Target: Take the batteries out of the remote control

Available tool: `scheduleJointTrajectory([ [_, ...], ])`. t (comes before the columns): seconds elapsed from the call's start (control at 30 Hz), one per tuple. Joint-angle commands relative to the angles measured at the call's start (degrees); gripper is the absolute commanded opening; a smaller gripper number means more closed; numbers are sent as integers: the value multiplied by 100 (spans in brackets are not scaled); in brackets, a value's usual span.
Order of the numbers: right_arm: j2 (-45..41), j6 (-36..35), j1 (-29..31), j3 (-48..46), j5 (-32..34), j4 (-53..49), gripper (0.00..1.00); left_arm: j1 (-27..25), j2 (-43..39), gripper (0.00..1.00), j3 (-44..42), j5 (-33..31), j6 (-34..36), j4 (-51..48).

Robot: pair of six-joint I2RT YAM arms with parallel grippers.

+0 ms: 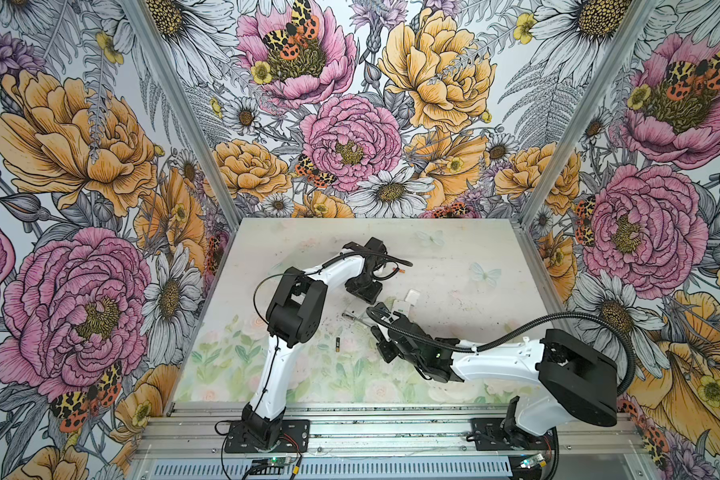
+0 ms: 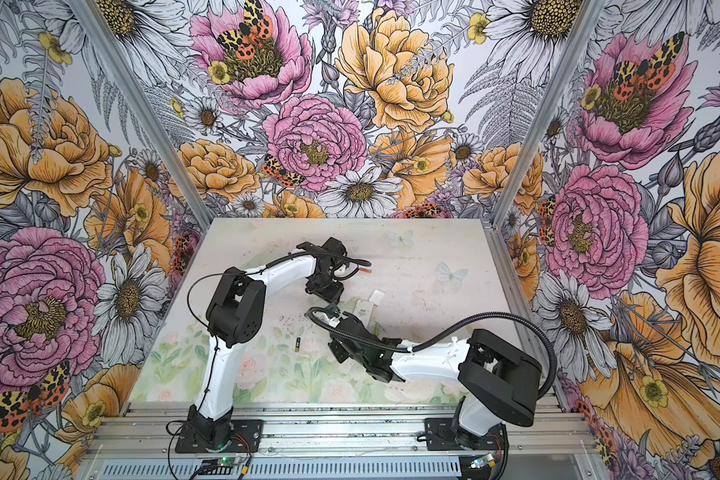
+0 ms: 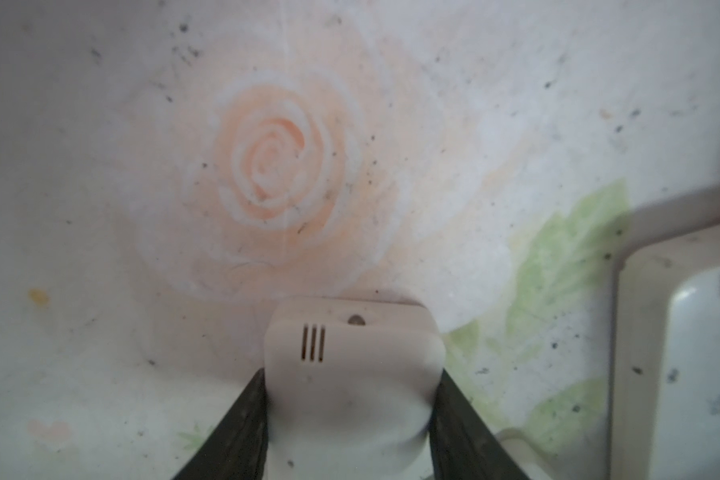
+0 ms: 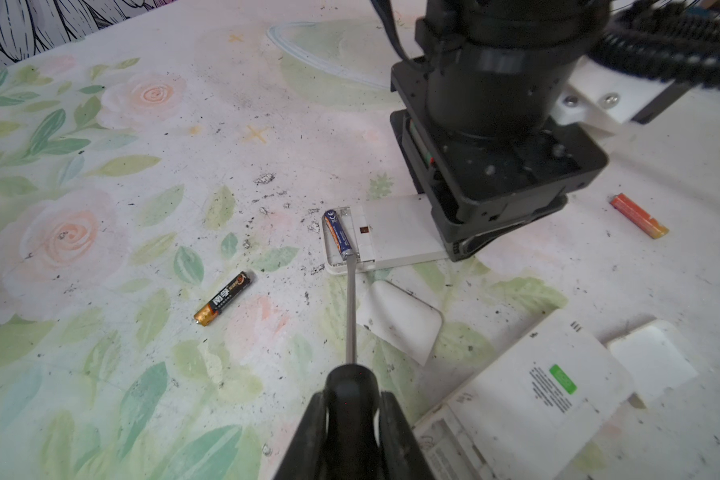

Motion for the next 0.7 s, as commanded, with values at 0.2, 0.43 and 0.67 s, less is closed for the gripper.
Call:
scheduleJointTrajectory([
  [0.2,-36,266,-51,375,-612,1395,0,-164,246,11,-30,954,-572,267],
  [0.43,-29,361,-44,406,-727,1476,0,-163,292,11,16,935,-571,274],
  [0.67,52,441,-25,467,-830,1571,0,-164,307,11,28,952,-579,275],
])
